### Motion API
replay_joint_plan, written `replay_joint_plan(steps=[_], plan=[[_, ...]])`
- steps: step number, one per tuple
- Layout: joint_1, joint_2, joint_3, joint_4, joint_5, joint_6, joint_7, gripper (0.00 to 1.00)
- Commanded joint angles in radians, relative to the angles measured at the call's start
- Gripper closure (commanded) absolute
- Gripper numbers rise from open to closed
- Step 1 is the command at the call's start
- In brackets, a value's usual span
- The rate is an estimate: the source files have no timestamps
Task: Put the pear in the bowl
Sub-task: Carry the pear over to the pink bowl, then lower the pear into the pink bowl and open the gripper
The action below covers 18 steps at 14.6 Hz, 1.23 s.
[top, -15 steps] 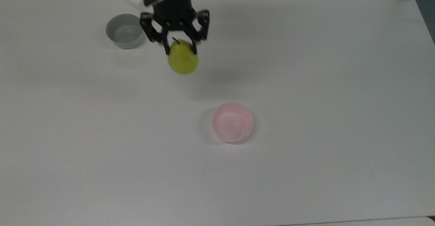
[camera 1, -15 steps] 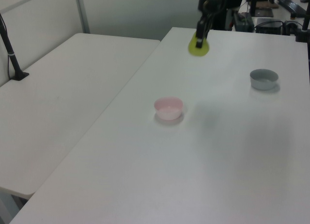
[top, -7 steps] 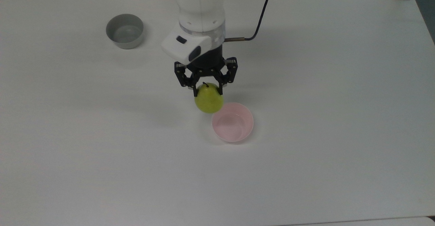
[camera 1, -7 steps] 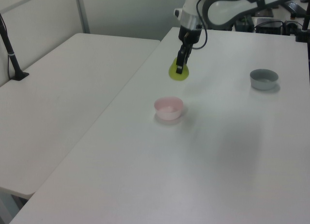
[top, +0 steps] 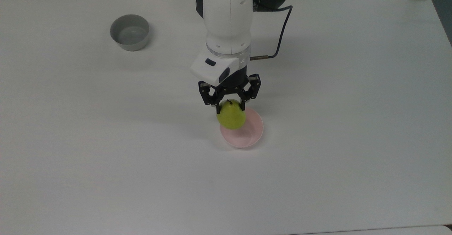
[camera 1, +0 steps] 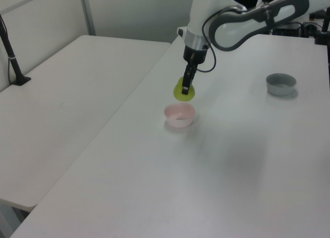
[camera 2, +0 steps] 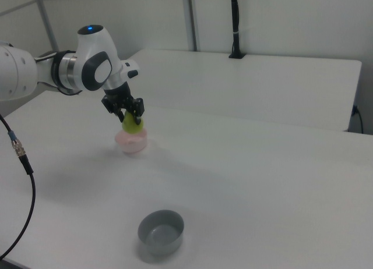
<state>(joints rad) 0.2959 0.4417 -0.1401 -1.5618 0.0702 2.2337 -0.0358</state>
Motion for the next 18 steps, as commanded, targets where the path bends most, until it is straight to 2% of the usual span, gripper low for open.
replay_joint_plan(steps=[1,10,12,13,15,16,17,18], plan=[[0.017,0.029,0.007,0.005,0.014,0.041,-0.023,1.00],[0.025,0.081,0.024,0.005,0.014,0.118,-0.012,1.00],[0.023,0.095,0.027,0.005,0.016,0.119,-0.004,0.97],[0.023,0.101,0.027,0.005,0.016,0.119,0.013,0.93],[0.023,0.103,0.028,0.005,0.016,0.119,0.043,0.76],[0.023,0.101,0.028,0.005,0.016,0.119,0.048,0.71],[0.023,0.101,0.028,0.005,0.017,0.119,0.053,0.57],[0.023,0.101,0.028,0.005,0.016,0.119,0.054,0.52]])
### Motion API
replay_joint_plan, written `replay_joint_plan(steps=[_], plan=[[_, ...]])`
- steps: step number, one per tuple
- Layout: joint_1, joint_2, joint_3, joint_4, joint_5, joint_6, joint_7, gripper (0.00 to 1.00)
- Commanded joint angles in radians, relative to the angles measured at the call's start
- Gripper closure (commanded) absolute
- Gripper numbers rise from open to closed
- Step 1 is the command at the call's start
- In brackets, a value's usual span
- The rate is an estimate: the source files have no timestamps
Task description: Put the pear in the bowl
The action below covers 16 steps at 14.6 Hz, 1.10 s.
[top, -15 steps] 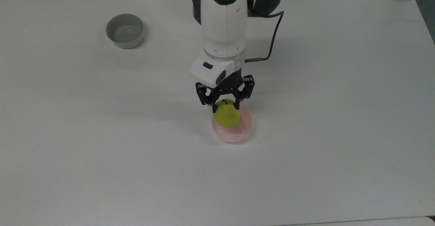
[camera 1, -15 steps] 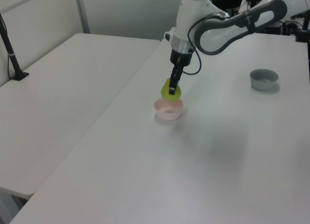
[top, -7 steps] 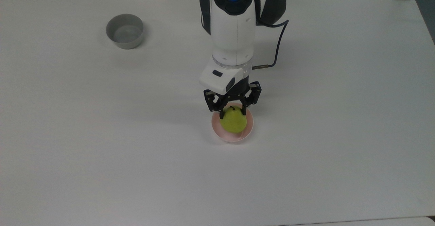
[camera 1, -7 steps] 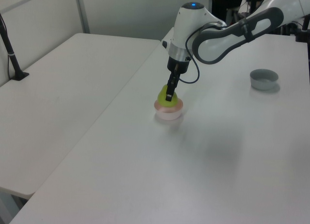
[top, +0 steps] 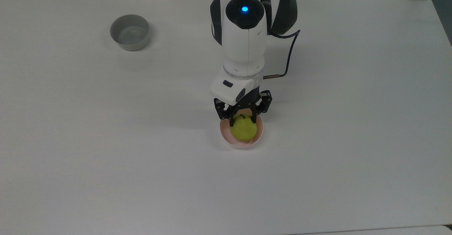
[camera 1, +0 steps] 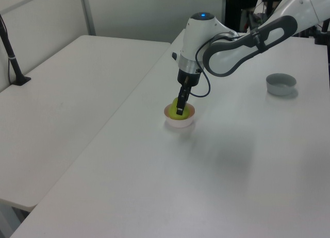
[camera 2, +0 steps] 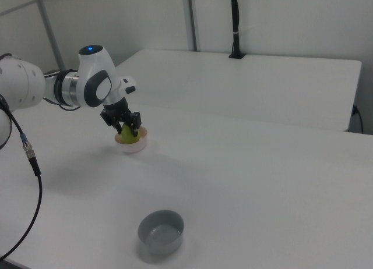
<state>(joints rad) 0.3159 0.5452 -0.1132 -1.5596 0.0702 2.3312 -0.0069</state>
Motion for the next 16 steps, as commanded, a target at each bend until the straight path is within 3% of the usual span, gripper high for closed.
replay_joint_plan(steps=[1,2,3,4,11,16], plan=[[0.003,-0.002,0.001,0.003,0.014,0.022,0.028,0.37],[0.003,-0.002,0.000,0.003,0.011,0.022,0.027,0.24],[0.005,-0.004,0.000,0.003,0.005,0.022,0.027,0.18],[0.005,-0.004,0.000,0.003,0.000,0.020,0.025,0.00],[-0.004,-0.048,0.003,0.004,0.002,-0.007,0.027,0.00],[-0.035,-0.128,0.003,0.012,0.008,-0.151,0.027,0.00]])
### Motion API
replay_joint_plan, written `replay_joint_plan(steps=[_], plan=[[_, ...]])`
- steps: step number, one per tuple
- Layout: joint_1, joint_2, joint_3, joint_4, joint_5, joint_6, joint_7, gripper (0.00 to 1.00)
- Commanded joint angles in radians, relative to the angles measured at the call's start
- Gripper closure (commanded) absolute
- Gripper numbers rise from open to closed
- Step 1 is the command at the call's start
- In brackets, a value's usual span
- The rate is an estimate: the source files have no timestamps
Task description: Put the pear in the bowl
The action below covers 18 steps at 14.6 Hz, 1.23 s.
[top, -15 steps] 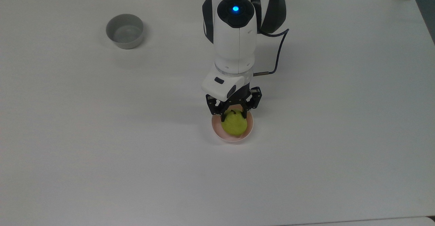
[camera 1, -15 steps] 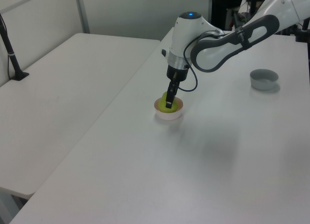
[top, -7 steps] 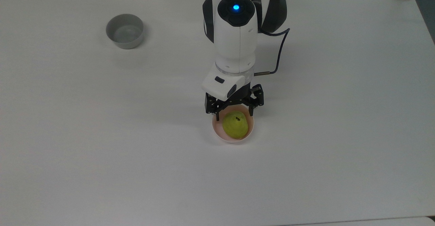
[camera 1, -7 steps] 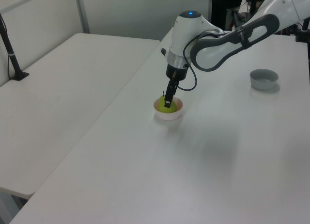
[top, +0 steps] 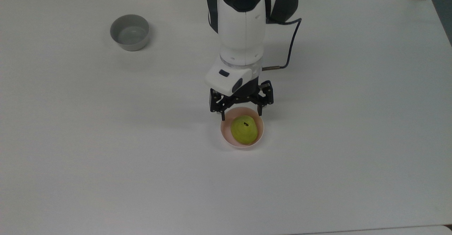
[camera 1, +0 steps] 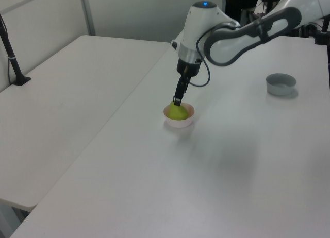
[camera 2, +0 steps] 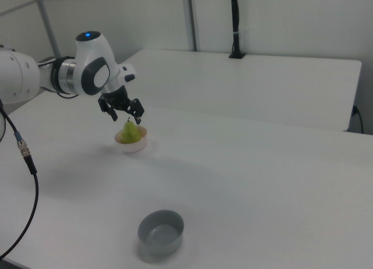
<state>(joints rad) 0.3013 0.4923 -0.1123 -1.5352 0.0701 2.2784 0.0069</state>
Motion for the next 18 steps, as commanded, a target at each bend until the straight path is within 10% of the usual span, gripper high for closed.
replay_joint_plan(steps=[1,18], plan=[[-0.030,-0.098,0.002,-0.014,0.010,-0.126,0.013,0.00],[-0.188,-0.471,-0.010,-0.036,-0.010,-0.703,0.005,0.00]])
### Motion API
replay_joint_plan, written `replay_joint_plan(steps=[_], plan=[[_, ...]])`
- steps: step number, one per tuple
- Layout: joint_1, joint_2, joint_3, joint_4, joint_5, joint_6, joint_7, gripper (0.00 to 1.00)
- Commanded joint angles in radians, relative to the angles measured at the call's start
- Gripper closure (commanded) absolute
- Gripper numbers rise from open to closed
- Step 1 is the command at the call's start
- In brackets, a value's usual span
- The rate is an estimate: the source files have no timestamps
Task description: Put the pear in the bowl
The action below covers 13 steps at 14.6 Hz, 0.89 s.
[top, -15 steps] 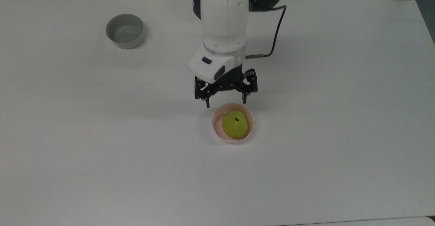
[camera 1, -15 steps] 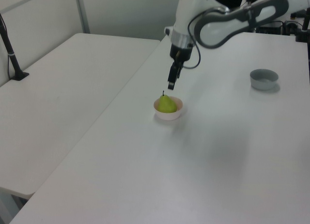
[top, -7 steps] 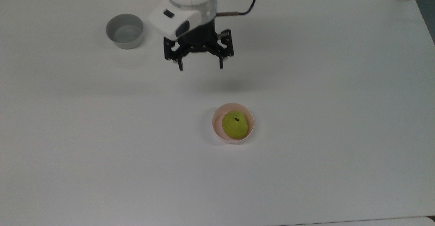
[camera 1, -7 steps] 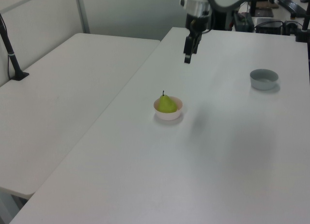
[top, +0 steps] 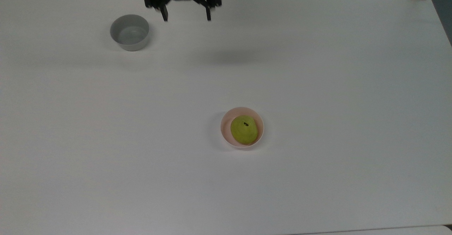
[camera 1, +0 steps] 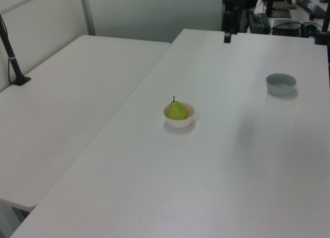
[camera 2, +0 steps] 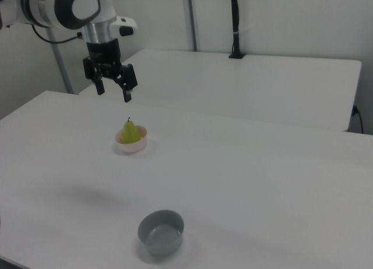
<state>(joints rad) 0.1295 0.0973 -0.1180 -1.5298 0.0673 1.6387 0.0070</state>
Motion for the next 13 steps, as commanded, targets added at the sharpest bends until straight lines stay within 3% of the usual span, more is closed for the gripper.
replay_joint_plan(steps=[1,7,13], plan=[[-0.022,-0.088,-0.005,-0.041,-0.008,-0.072,0.011,0.00],[-0.083,-0.120,-0.003,-0.072,-0.009,-0.057,-0.066,0.00],[-0.097,-0.102,-0.003,-0.075,-0.009,0.067,-0.130,0.00]])
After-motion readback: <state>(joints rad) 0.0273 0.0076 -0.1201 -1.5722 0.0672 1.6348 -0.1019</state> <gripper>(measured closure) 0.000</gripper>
